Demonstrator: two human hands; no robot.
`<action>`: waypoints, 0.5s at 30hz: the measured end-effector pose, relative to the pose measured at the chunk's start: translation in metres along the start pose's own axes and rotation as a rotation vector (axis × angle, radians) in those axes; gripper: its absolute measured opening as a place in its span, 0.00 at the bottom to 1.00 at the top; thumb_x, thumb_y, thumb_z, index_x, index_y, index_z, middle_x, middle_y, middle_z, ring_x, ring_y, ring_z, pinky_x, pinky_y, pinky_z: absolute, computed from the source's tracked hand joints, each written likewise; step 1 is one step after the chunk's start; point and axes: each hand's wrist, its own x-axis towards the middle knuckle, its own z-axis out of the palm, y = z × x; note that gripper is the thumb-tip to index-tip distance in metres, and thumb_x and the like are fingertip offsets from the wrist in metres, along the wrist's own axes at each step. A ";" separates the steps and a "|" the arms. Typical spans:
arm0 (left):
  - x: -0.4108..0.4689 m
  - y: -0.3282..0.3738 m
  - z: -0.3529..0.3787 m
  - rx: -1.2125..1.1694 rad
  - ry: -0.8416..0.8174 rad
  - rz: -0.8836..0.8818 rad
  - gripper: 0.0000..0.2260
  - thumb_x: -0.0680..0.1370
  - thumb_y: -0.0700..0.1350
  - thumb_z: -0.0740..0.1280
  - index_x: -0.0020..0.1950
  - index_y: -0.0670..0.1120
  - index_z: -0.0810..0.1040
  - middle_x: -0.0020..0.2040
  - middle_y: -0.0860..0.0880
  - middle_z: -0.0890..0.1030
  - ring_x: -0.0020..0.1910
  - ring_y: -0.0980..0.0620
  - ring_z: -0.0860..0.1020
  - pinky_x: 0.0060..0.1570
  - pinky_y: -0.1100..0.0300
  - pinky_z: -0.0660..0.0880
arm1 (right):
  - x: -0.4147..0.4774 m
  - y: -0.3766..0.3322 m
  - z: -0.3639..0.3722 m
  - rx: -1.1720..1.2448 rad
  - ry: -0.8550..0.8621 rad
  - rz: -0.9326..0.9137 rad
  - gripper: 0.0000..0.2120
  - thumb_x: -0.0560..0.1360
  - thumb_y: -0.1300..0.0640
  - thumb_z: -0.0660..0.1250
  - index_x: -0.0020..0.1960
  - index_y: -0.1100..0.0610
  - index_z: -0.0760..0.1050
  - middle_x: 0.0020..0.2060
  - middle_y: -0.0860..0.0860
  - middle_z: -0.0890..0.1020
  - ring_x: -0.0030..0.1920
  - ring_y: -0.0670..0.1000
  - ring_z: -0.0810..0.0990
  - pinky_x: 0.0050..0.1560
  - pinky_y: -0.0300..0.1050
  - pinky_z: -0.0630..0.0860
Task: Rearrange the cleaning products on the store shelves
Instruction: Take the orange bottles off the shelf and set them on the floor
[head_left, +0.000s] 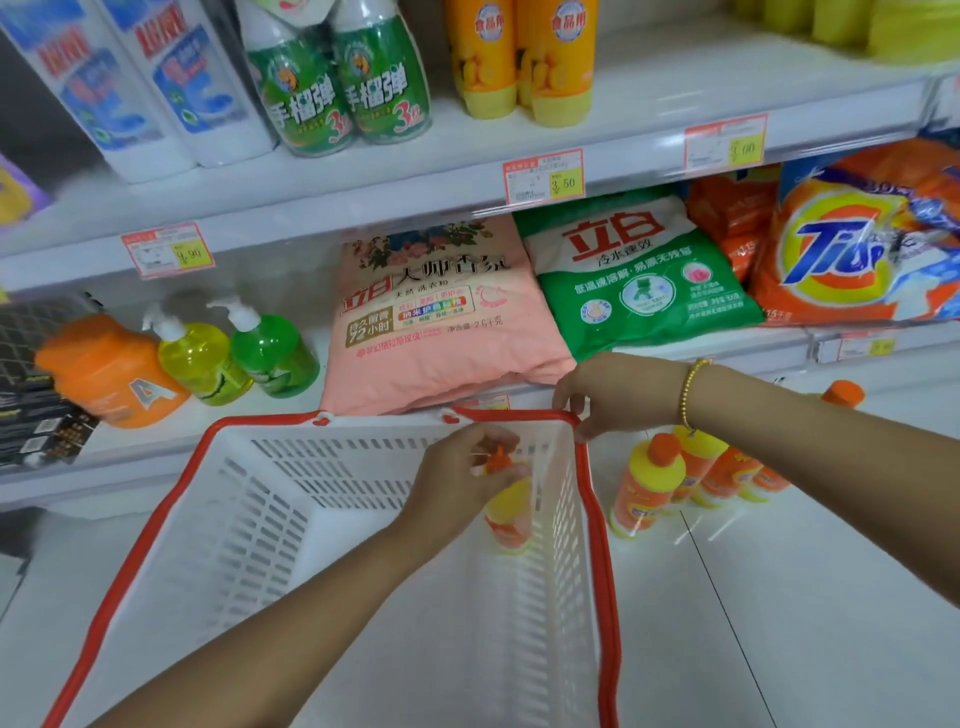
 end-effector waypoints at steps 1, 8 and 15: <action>0.002 0.008 -0.003 -0.015 0.009 0.016 0.07 0.71 0.42 0.75 0.42 0.53 0.80 0.41 0.56 0.83 0.43 0.58 0.81 0.49 0.63 0.77 | 0.000 0.000 -0.002 -0.006 0.000 -0.003 0.18 0.74 0.52 0.70 0.62 0.54 0.76 0.54 0.50 0.81 0.54 0.51 0.78 0.50 0.40 0.70; 0.023 0.072 -0.013 0.055 0.082 0.237 0.21 0.75 0.54 0.68 0.31 0.38 0.72 0.30 0.38 0.74 0.30 0.45 0.70 0.33 0.57 0.67 | -0.021 0.022 -0.035 0.077 0.192 0.065 0.09 0.75 0.54 0.68 0.39 0.58 0.79 0.37 0.54 0.82 0.37 0.52 0.76 0.38 0.42 0.69; 0.051 0.111 0.067 0.426 -0.491 0.159 0.26 0.68 0.50 0.77 0.63 0.49 0.73 0.59 0.50 0.77 0.56 0.53 0.76 0.56 0.56 0.75 | -0.086 0.099 -0.026 0.146 0.215 0.267 0.06 0.72 0.53 0.71 0.48 0.53 0.80 0.43 0.46 0.83 0.41 0.45 0.77 0.42 0.38 0.71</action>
